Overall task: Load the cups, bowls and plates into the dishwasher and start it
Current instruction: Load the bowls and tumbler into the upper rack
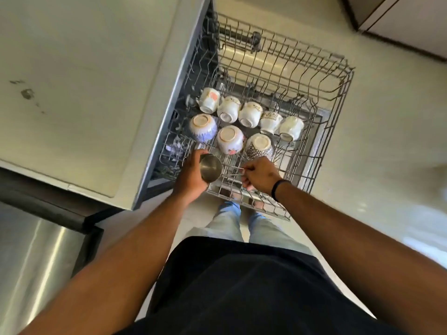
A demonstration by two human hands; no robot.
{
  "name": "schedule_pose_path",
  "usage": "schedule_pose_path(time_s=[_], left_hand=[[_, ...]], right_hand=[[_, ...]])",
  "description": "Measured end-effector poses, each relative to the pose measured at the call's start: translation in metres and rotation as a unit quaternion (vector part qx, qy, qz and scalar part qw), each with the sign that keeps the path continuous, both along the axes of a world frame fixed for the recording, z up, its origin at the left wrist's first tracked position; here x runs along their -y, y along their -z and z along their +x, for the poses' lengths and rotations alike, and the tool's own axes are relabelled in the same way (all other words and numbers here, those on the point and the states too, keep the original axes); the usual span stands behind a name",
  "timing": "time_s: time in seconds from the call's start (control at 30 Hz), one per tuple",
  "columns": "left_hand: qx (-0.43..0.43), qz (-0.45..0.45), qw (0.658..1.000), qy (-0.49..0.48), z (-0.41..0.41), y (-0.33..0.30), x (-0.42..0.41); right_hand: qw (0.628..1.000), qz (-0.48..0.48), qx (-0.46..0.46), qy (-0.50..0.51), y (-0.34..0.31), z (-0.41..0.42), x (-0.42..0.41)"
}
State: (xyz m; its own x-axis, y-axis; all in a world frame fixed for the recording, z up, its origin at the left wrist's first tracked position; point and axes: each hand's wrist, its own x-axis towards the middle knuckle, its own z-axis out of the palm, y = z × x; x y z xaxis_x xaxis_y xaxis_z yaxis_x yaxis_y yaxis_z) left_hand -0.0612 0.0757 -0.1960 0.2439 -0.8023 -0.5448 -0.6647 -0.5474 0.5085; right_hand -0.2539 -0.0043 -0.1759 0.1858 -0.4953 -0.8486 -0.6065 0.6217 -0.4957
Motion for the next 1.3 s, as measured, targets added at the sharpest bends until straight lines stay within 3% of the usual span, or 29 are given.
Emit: schedule_pose_path(time_s=[0.13,0.37,0.63,0.83,1.03,1.3], left_hand=[[0.009,0.0,1.0,-0.027,0.001,0.019,0.005],[0.05,0.006,0.999,-0.005,0.0,0.042,0.021],[0.102,0.018,0.991,-0.079,0.008,0.059,0.028],[0.088,0.062,0.989,-0.106,0.014,0.067,0.034],[0.068,0.07,0.987,-0.125,0.017,0.069,0.037],[0.081,0.08,0.987,-0.116,0.016,0.071,0.037]], right_hand=[[0.993,0.086,0.01,0.085,0.017,0.004,0.007],[0.983,0.162,0.038,0.079,0.059,0.008,0.008],[0.97,0.166,0.037,0.176,0.091,0.039,0.006],[0.986,0.138,0.007,0.098,0.101,0.04,0.01],[0.988,0.048,-0.045,-0.143,0.102,0.032,0.012],[0.99,0.043,-0.016,-0.134,0.103,0.021,0.012]])
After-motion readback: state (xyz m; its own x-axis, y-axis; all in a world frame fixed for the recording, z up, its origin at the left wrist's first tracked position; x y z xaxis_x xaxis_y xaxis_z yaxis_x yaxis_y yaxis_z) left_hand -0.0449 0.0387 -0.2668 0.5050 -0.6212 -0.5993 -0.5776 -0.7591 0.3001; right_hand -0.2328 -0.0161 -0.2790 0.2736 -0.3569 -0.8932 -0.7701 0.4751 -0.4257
